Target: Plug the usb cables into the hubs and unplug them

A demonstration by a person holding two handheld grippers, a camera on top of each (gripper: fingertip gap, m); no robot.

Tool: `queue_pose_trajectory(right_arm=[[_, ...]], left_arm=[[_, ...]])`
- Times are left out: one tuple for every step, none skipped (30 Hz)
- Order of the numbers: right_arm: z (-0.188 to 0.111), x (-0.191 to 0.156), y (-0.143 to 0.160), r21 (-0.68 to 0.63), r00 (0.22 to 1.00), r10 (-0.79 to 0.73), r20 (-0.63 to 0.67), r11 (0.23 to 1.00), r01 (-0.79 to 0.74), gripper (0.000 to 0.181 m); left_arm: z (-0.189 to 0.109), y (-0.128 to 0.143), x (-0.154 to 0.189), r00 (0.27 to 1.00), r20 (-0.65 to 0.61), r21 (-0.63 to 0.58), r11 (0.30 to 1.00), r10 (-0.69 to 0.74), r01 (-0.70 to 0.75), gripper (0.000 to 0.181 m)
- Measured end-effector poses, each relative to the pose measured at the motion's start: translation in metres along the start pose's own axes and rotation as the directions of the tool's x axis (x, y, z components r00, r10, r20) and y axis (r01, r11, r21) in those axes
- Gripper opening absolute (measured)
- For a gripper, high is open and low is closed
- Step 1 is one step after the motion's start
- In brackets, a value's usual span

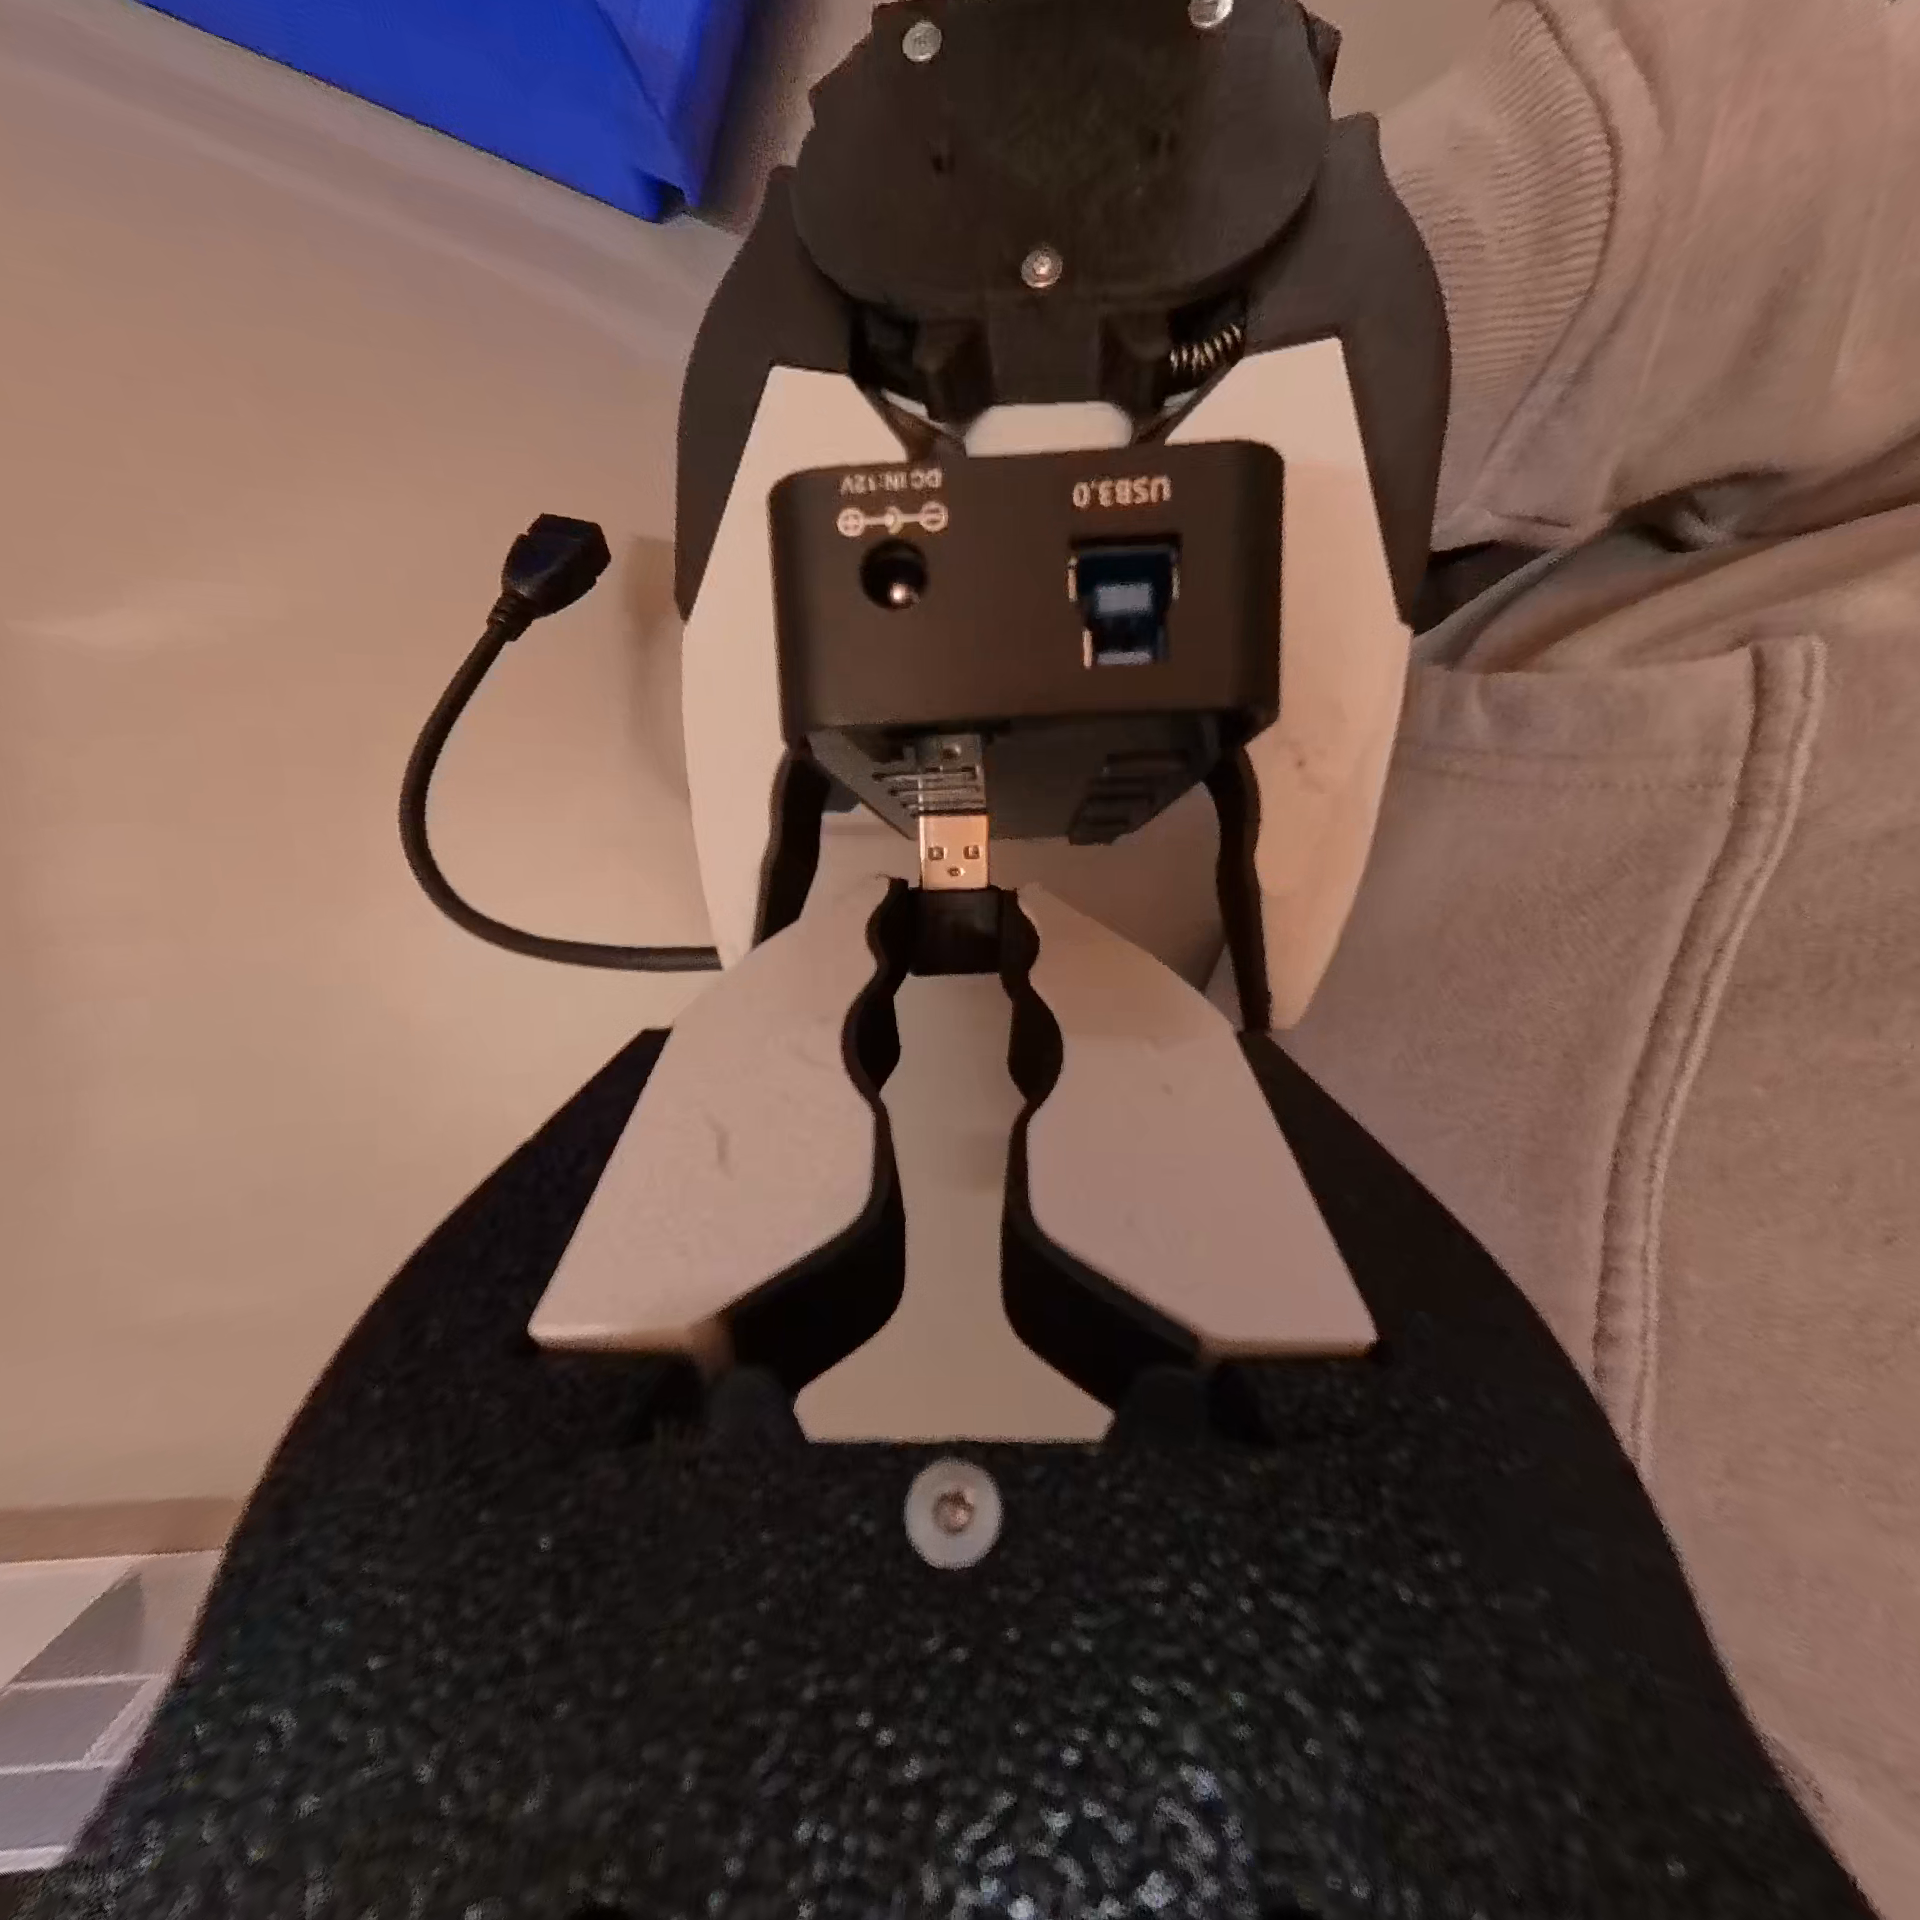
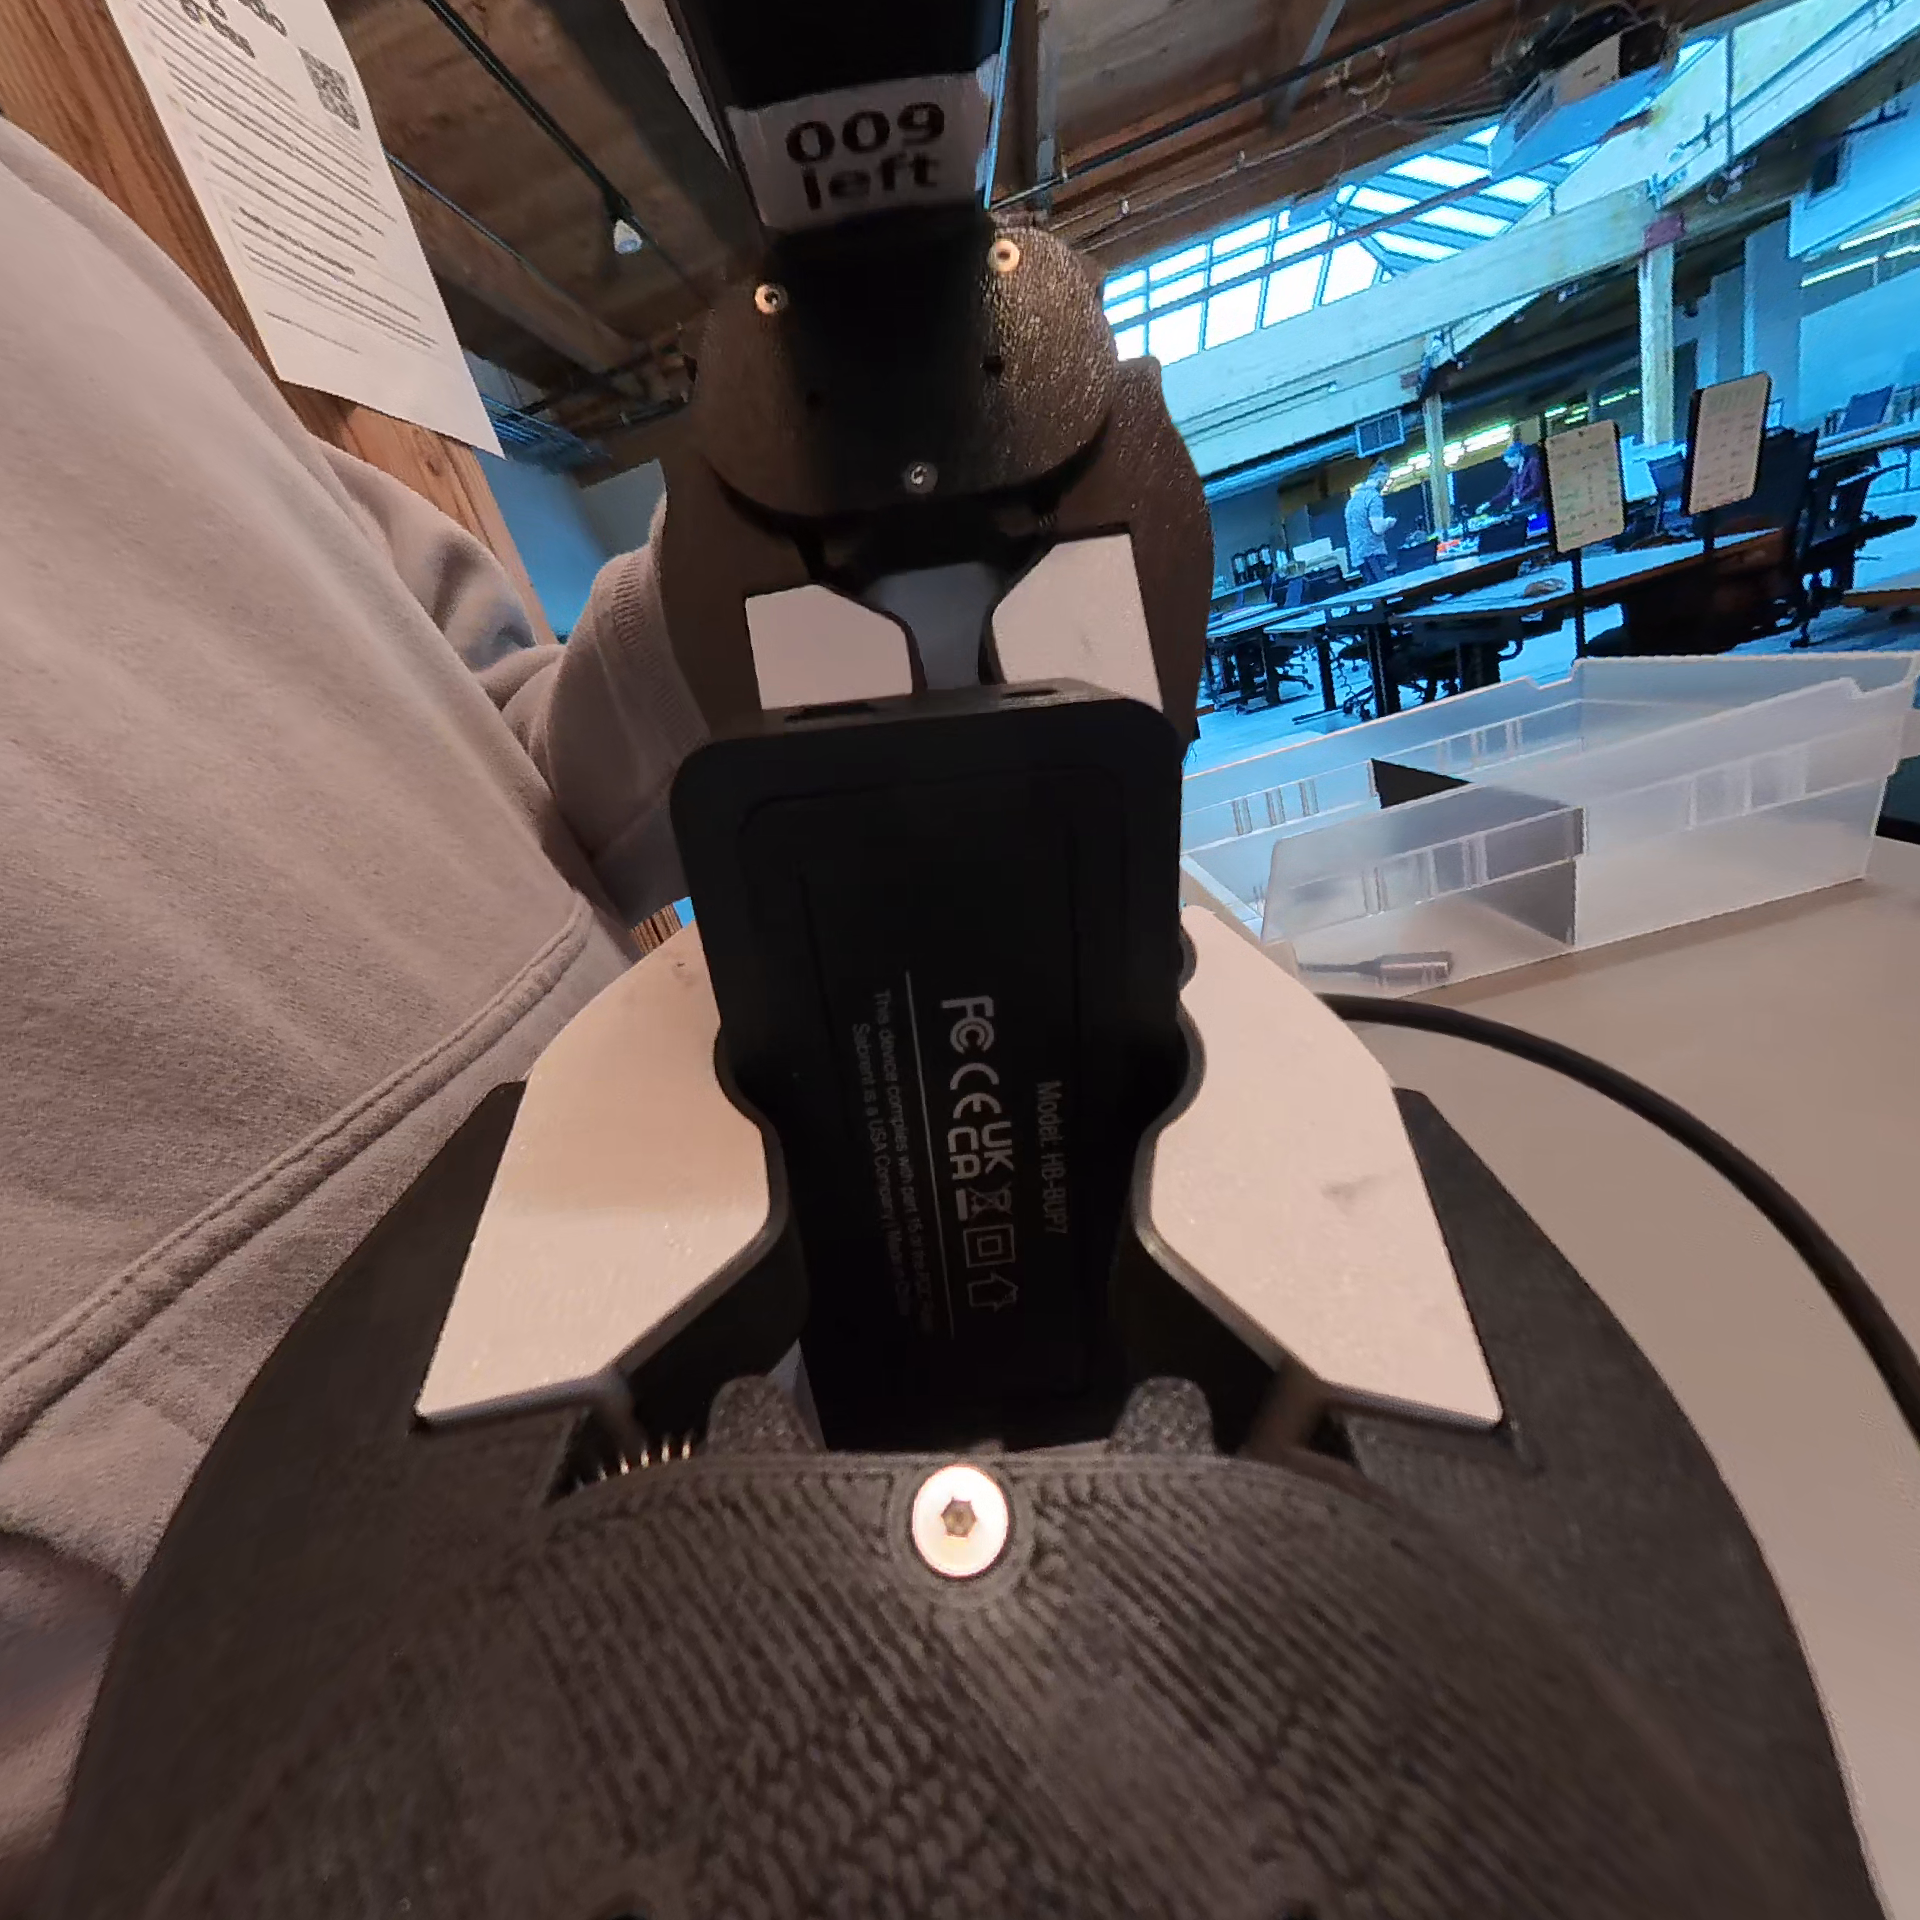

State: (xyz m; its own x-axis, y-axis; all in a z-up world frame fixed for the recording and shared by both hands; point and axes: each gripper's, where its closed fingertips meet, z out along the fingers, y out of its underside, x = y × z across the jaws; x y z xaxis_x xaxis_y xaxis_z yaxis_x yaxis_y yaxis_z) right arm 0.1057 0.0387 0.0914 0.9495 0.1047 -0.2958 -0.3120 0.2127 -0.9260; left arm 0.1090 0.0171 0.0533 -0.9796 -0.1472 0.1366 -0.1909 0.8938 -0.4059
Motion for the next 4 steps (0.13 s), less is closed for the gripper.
queue_pose_trajectory(right_arm=[[0.0001,0.0001,0.0007,-0.001,1.0,0.001,-0.002,1.0,-0.001,0.072],[0.0002,0.0003,0.0009,0.001,1.0,0.001,-0.005,1.0,-0.001,0.073],[0.0001,0.0004,0.0008,0.003,1.0,0.001,-0.006,1.0,-0.001,0.072],[0.0003,0.0005,0.001,0.003,1.0,0.004,-0.006,1.0,-0.004,0.072]], left_arm=[[0.0001,-0.0001,-0.0004,1.0,0.001,0.001,1.0,0.005,-0.005,0.016],[-0.0001,-0.0004,-0.0008,1.0,0.002,0.004,1.0,0.006,-0.006,0.016],[-0.0004,-0.0004,-0.0011,1.0,0.001,0.007,1.0,0.008,-0.008,0.016],[-0.001,-0.0005,-0.0014,1.0,0.001,0.01,1.0,0.008,-0.008,0.016]])
